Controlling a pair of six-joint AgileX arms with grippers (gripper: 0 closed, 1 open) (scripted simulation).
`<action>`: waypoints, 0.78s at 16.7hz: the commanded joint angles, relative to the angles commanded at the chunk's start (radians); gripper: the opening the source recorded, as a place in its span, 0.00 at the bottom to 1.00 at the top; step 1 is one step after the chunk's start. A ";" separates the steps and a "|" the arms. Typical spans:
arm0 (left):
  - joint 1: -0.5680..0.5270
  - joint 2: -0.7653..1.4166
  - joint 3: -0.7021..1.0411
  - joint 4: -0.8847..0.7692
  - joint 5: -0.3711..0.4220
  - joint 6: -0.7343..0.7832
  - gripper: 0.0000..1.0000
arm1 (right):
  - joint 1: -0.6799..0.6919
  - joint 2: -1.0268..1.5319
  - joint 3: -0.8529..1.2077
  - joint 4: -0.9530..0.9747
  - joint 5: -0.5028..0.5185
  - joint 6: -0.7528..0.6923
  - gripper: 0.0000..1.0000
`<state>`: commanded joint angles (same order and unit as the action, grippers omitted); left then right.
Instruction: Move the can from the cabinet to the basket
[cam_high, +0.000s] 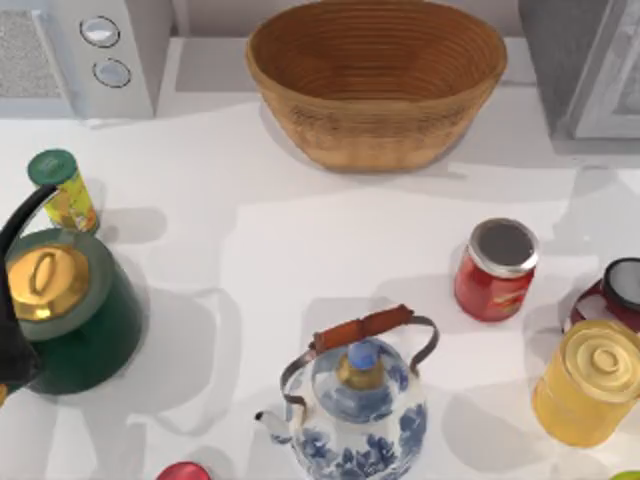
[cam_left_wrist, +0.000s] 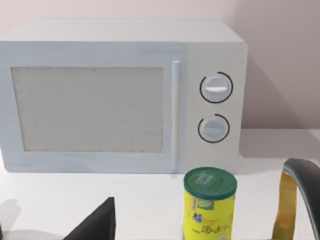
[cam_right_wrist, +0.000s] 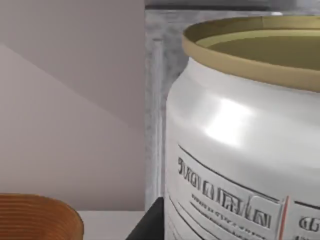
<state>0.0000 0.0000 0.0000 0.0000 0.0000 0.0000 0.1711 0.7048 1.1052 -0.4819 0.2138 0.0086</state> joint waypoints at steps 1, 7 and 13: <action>0.000 0.000 0.000 0.000 0.000 0.000 1.00 | -0.013 -0.066 -0.116 0.046 -0.022 -0.001 0.00; 0.000 0.000 0.000 0.000 0.000 0.000 1.00 | -0.089 -0.456 -0.747 0.319 -0.147 -0.004 0.00; 0.000 0.000 0.000 0.000 0.000 0.000 1.00 | -0.163 -0.687 -1.079 0.472 -0.209 -0.008 0.00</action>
<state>0.0000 0.0000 0.0000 0.0000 0.0000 0.0000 0.0080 0.0179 0.0266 -0.0101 0.0045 0.0008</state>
